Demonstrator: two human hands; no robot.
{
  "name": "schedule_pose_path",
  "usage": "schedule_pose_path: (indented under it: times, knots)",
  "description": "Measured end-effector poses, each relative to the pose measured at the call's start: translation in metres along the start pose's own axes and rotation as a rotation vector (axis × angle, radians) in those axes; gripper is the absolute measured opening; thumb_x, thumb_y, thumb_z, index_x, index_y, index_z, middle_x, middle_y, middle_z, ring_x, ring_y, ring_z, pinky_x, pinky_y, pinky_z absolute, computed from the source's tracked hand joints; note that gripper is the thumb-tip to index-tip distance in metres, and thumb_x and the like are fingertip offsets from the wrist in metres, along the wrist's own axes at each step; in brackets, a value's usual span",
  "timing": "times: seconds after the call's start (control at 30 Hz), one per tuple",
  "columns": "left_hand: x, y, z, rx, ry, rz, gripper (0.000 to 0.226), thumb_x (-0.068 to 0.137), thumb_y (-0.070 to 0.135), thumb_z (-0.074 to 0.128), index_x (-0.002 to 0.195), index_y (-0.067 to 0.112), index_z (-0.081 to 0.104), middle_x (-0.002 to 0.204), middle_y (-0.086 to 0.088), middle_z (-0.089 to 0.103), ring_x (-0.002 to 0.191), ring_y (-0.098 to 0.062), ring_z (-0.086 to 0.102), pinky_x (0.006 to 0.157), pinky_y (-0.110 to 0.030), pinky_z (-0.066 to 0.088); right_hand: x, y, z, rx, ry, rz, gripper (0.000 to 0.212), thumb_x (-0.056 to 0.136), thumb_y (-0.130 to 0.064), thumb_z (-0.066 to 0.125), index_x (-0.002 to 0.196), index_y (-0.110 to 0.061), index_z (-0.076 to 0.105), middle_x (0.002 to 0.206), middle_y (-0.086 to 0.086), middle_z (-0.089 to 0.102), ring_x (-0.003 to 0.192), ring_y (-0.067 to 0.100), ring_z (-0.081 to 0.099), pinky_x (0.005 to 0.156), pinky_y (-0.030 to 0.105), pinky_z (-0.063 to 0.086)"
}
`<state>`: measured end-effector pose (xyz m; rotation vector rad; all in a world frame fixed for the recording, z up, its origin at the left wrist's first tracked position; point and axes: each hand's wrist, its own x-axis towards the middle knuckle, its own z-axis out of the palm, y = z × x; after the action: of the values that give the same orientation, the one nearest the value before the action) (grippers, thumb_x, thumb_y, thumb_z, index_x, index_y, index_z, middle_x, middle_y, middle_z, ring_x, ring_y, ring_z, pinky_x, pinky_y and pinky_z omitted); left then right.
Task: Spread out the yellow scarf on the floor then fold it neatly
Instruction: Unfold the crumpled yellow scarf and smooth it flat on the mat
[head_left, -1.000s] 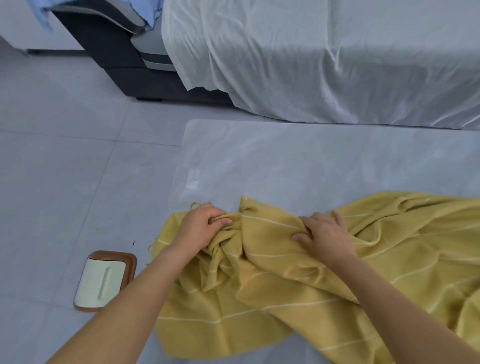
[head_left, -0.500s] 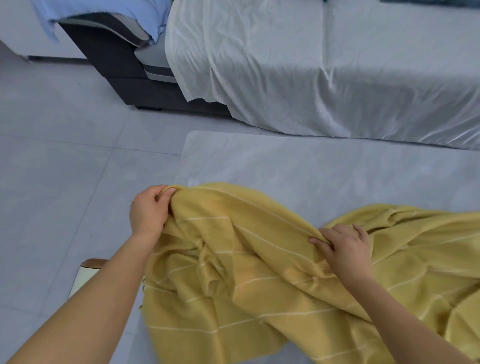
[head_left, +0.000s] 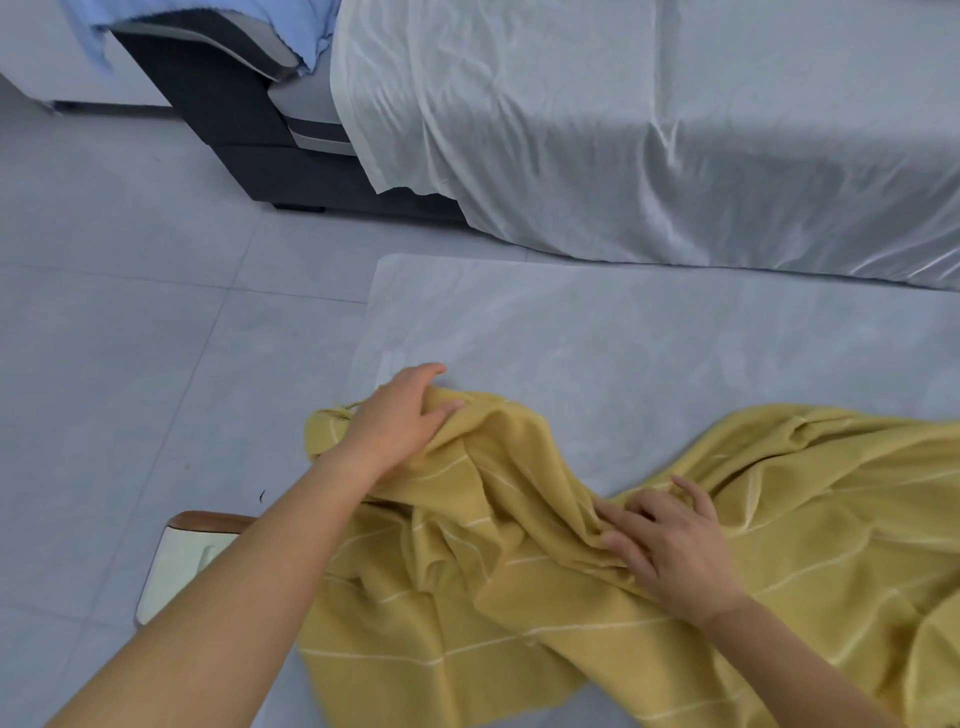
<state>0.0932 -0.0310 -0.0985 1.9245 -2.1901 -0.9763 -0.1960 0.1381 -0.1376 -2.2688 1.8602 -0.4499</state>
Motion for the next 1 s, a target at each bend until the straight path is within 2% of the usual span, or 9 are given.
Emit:
schedule_pose_path:
  times: [0.17,0.27,0.33,0.43,0.53,0.63,0.7,0.83,1.0]
  knots:
    - [-0.010,0.019,0.015,0.051,-0.185,0.066,0.110,0.059,0.058,0.078,0.147,0.029,0.018,0.152,0.004,0.024,0.138,-0.015,0.026,0.111,-0.037,0.027,0.030,-0.007,-0.005,0.062,0.038,0.289,0.064,0.092,-0.063,0.022,0.108,-0.024,0.069,0.092,-0.002,0.060,0.087,0.020,0.062,0.101,0.050,0.032]
    - [-0.017,0.012,0.023,0.102,-0.220,-0.003,0.128,0.049,0.069,0.075,0.148,0.030,0.005,0.157,0.001,0.009,0.143,-0.017,0.010,0.115,-0.043,0.020,0.048,-0.012,-0.003,0.090,-0.130,0.342,0.079,0.082,-0.076,0.017,0.130,-0.024,0.053,0.117,0.002,0.056,0.113,0.021,0.053,0.109,0.051,0.022]
    - [-0.022,0.009,0.025,0.062,-0.123,-0.052,0.127,0.048,0.077,0.067,0.148,0.027,0.008,0.156,0.002,0.016,0.142,-0.020,0.015,0.114,-0.043,0.021,0.063,-0.020,0.001,0.166,-0.225,0.390,0.084,0.078,-0.077,0.016,0.142,-0.025,0.037,0.135,0.001,0.046,0.127,0.019,0.041,0.113,0.048,0.013]
    - [-0.027,0.005,0.028,0.051,0.027,-0.066,0.120,0.054,0.083,0.058,0.148,0.023,0.014,0.154,0.002,0.021,0.141,-0.021,0.017,0.115,-0.039,0.018,0.087,-0.040,0.007,0.361,-0.293,0.489,0.059,0.095,-0.053,0.022,0.148,-0.028,0.018,0.136,0.000,0.049,0.127,0.022,0.042,0.113,0.047,0.018]
    - [-0.037,0.001,0.033,0.059,0.004,-0.103,0.131,0.047,0.090,0.048,0.149,0.020,0.007,0.156,-0.003,0.016,0.142,-0.021,0.015,0.115,-0.038,0.017,0.111,-0.059,0.009,0.517,-0.232,0.596,0.049,0.100,-0.037,0.025,0.148,-0.028,0.018,0.122,0.008,0.060,0.115,0.032,0.051,0.099,0.043,0.037]
    - [-0.049,0.002,0.034,-0.206,0.085,-0.204,0.109,0.066,0.074,0.057,0.147,0.015,0.016,0.144,0.000,0.040,0.134,-0.021,0.034,0.105,-0.033,0.031,0.139,-0.073,0.013,0.690,-0.208,0.752,0.050,0.097,-0.040,0.040,0.142,-0.019,0.035,0.135,0.006,0.052,0.124,0.026,0.047,0.103,0.037,0.036]
    - [-0.053,0.000,0.034,-0.413,0.242,-0.292,0.081,0.077,0.064,0.051,0.138,0.013,0.036,0.117,0.007,0.057,0.118,-0.022,0.051,0.090,-0.028,0.037,0.152,-0.078,0.018,0.670,-0.353,0.781,0.058,0.087,-0.049,0.055,0.133,-0.015,0.047,0.133,0.005,0.053,0.122,0.023,0.048,0.104,0.037,0.037]
    - [-0.049,-0.006,0.032,-0.530,0.439,-0.315,0.040,0.090,0.046,0.051,0.112,0.014,0.058,0.076,0.006,0.059,0.077,-0.011,0.058,0.073,-0.031,0.043,0.160,-0.084,0.027,0.665,-0.618,0.726,0.057,0.064,-0.057,0.075,0.096,-0.011,0.067,0.091,-0.002,0.066,0.096,0.021,0.062,0.093,0.043,0.047]
    - [-0.040,-0.014,0.027,-0.434,0.426,-0.217,0.021,0.083,0.044,0.063,0.092,0.025,0.063,0.082,0.004,0.056,0.077,-0.017,0.057,0.078,-0.041,0.050,0.157,-0.092,0.034,0.750,-0.535,0.645,0.028,0.053,-0.054,0.074,0.064,-0.030,0.063,0.060,-0.018,0.057,0.073,0.008,0.052,0.093,0.044,0.043]
